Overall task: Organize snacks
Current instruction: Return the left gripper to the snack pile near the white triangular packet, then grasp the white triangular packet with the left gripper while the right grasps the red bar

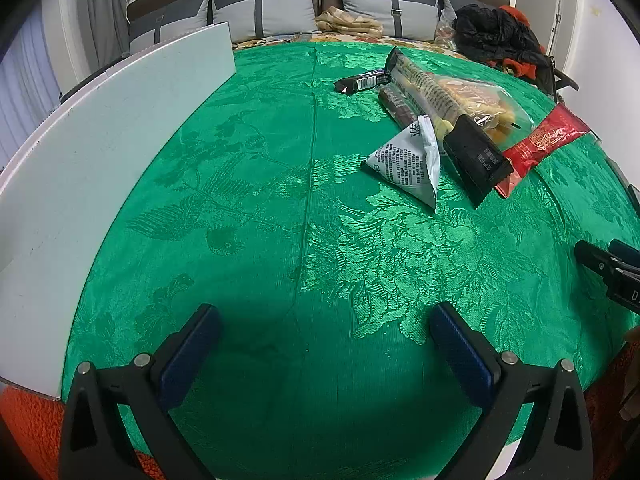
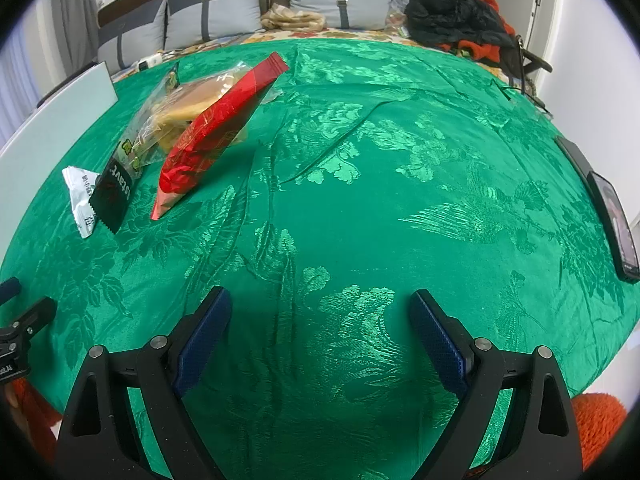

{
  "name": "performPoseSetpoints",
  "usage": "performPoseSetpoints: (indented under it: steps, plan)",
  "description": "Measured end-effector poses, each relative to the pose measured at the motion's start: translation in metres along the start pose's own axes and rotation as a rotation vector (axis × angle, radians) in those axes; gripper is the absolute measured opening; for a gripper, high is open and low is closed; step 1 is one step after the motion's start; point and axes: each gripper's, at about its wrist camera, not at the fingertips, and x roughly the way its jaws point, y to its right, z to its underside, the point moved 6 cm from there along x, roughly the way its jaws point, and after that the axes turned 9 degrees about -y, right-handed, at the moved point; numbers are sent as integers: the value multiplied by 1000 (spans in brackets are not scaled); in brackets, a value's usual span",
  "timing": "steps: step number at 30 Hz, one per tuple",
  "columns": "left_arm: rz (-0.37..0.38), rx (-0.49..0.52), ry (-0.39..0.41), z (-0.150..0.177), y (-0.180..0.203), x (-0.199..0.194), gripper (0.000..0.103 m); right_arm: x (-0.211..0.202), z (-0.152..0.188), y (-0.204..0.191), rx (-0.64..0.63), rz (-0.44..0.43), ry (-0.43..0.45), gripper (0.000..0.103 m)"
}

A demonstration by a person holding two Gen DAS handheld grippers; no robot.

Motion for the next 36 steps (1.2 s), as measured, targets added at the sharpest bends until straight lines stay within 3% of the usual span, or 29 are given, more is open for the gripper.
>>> performPoseSetpoints:
  steps: [9, 14, 18, 26, 31, 35, 36]
  plan:
    - [15, 10, -14, 1, -1, -1, 103, 0, 0, 0, -1, 0, 0, 93]
    - [16, -2, -95, -5, -1, 3, 103, 0, 0, 0, 0, 0, 0, 93]
    - [79, -17, -82, -31, 3, -2, 103, 0, -1, -1, -1, 0, 2, 93]
    - [36, 136, -38, -93, 35, 7, 102, 1, -1, -2, -2, -1, 2, 93]
    - [26, 191, -76, -105, 50, 28, 85, 1, -2, -2, -2, 0, 2, 93]
    - [4, 203, -84, -107, 54, 39, 79, 1, -2, -2, -2, 0, 3, 93]
    - [5, 201, -84, -107, 54, 40, 71, 1, -1, -2, -2, 0, 3, 93]
